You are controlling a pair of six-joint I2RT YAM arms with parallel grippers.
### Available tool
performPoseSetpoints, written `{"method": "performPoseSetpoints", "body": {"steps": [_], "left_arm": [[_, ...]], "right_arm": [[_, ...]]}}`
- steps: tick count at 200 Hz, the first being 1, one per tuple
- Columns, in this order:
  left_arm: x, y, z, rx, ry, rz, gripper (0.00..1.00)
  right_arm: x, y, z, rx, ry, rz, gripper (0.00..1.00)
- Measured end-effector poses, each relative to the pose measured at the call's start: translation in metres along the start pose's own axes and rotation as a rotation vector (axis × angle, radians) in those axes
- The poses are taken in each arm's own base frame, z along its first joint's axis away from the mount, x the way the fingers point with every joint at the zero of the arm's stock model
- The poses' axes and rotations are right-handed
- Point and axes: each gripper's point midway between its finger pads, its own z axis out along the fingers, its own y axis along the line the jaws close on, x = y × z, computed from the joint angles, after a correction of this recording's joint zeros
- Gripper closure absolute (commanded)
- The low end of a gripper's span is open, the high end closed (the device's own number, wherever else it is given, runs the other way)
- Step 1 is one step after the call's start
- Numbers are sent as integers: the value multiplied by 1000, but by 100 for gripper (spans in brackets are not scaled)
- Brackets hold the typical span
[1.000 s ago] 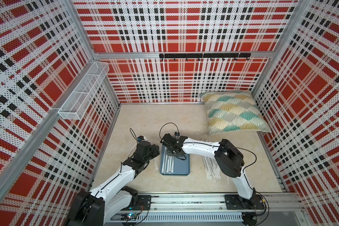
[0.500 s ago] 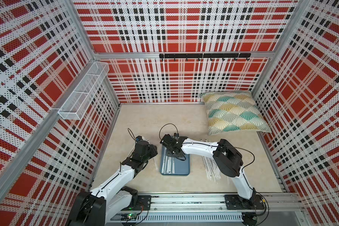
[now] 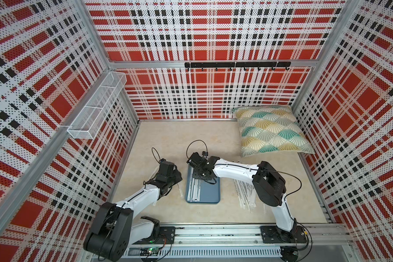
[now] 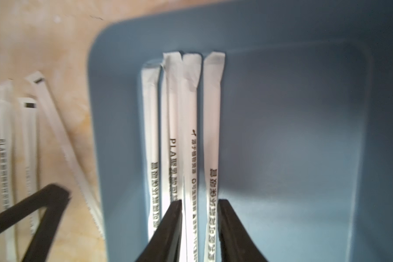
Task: Put the straws into the storage box
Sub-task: Place the straw in the storage box, then pick up the straw from the center of the board.
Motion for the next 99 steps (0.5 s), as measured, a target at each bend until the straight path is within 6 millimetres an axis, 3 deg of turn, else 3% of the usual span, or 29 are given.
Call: {"method": "performPoseSetpoints", "body": {"steps": [47, 99], "left_arm": [[4, -1, 16, -104, 7, 79, 57], [10, 4, 13, -182, -11, 125, 51]], "right_arm": [[-24, -5, -41, -34, -98, 0, 64], [-9, -33, -26, 23, -76, -12, 65]]}}
